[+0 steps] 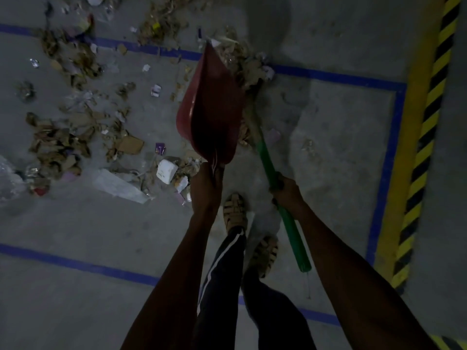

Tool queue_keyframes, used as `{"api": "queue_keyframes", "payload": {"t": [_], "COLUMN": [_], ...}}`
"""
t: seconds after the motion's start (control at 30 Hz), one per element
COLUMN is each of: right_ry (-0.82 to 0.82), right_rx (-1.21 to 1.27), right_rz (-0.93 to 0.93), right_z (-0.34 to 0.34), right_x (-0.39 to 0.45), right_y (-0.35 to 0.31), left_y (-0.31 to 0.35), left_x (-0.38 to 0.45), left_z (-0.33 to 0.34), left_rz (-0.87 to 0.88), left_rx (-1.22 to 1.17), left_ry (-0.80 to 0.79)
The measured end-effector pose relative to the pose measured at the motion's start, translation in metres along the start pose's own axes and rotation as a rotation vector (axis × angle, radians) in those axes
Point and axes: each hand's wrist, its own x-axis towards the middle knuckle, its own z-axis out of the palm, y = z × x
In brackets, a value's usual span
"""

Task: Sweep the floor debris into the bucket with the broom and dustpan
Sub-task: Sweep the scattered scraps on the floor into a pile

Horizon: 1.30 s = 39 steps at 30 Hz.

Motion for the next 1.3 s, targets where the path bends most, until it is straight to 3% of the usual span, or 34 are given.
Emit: {"api": "queue_keyframes", "payload": {"t": [0.1, 0.27, 0.43, 0.57, 0.63, 0.97, 1.13, 1.3], "right_ry": [0.026, 0.238, 0.403, 0.337, 0.274, -0.104, -0.045, 0.139], "right_rx": [-0.008, 0.028, 0.112, 0.151, 0.146, -0.045, 0.009, -0.009], "right_rz": [-0.101, -0.178, 0.071, 0.269, 0.275, -0.054, -0.166, -0.158], "right_z": [-0.006, -0.05, -0.089, -0.086, -0.067, 0.051, 0.065, 0.034], "right_x": [-0.022, -0.066, -0.078, -0.071, -0.066, -0.054, -0.089, -0.12], "right_y": [0.013, 0.061, 0.116, 0.139, 0.14, 0.044, 0.028, 0.045], "left_y": [0.003, 0.008, -0.002, -0.015, -0.02, -0.068, -0.076, -0.064], "left_x": [-0.017, -0.058, -0.104, -0.128, -0.137, -0.158, -0.162, -0.158], "left_z": [-0.002, 0.004, 0.02, 0.028, 0.028, -0.008, -0.045, -0.081], "left_rz": [-0.012, 0.02, -0.017, -0.031, -0.034, -0.123, -0.141, -0.116], "left_rx": [-0.042, -0.092, -0.12, -0.054, -0.036, -0.025, -0.06, -0.064], "left_ry": [0.088, 0.111, 0.028, 0.006, 0.008, 0.128, 0.161, 0.12]}}
